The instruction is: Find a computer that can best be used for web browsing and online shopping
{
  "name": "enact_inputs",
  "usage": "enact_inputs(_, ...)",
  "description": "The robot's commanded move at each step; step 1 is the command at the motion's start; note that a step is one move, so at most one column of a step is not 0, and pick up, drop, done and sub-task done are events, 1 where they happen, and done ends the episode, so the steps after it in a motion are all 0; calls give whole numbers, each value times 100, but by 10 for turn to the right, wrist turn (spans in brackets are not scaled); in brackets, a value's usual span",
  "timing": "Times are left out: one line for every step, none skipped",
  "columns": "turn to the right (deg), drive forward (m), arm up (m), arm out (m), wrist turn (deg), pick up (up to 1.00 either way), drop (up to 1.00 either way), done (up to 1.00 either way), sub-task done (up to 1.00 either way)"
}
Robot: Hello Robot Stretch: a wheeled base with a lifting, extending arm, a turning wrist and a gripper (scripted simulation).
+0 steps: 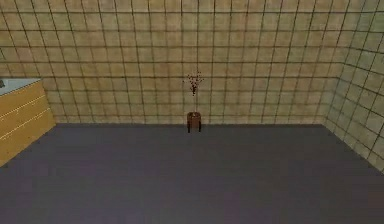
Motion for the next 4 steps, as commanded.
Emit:
enact_inputs(0,30,0,0,0,0,0,0,0)
enact_inputs(0,75,0,0,0,0,0,0,0)
enact_inputs(450,0,0,0,0,0,0,0,0)
enact_inputs(240,0,0,0,0,0,0,0,0)
